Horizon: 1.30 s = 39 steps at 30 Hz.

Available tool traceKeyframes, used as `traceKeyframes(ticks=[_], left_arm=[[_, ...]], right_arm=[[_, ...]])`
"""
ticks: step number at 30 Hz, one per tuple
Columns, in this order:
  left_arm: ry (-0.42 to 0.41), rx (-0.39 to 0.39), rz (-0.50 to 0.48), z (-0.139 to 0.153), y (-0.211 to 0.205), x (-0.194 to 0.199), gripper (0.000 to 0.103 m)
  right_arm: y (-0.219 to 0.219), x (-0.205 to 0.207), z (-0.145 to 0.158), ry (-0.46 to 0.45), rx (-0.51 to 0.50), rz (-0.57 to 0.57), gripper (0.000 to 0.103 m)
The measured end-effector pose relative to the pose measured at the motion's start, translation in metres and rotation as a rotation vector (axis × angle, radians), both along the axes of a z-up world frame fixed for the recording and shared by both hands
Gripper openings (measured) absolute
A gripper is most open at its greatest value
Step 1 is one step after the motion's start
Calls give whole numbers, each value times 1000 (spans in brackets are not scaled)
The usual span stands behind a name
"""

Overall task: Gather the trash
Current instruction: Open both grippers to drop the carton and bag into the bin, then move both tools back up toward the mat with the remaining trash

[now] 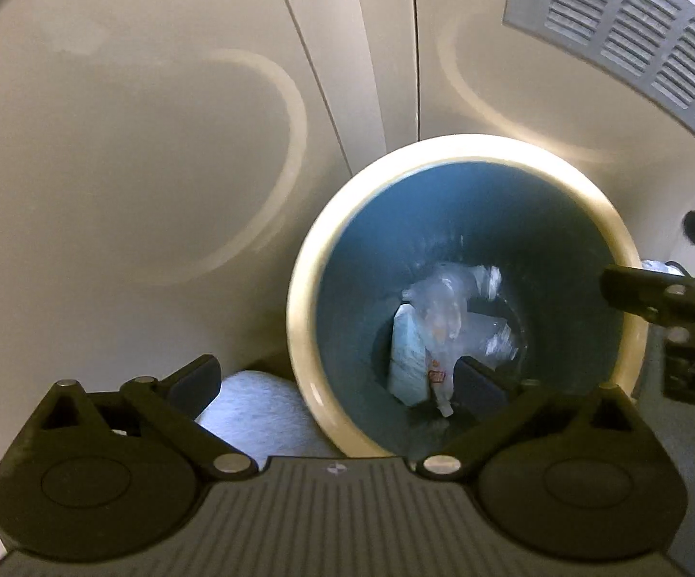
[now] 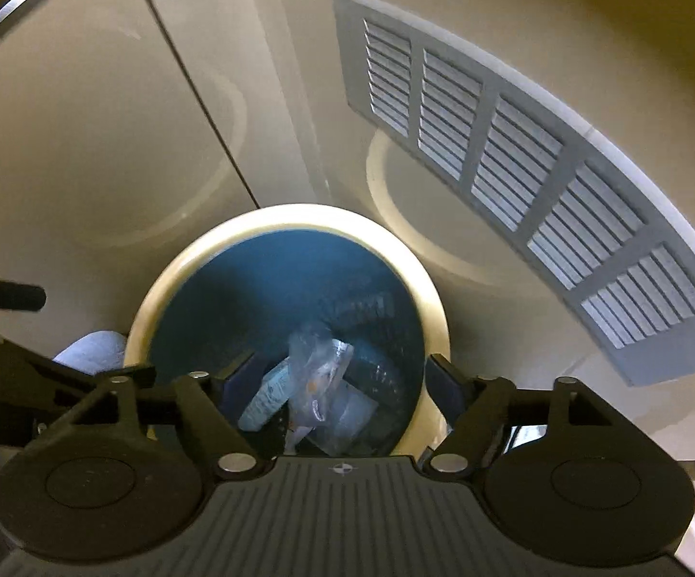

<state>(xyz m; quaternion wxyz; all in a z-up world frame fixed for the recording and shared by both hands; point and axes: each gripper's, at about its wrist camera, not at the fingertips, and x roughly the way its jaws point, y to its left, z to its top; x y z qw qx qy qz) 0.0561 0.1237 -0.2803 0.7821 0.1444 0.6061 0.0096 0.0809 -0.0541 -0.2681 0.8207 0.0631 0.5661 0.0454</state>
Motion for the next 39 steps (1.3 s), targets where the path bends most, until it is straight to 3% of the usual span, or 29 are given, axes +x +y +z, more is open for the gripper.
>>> traceKeyframes(ticks=[9, 22, 39], left_arm=[[-84, -23, 27, 48, 10, -45, 103], [-148, -6, 4, 72, 7, -67, 103], [-250, 36, 31, 84, 8, -81, 103]], right_arm=[[8, -42, 44, -105, -12, 78, 93], [12, -62, 53, -150, -20, 85, 93], [8, -90, 85, -293, -44, 107, 95]])
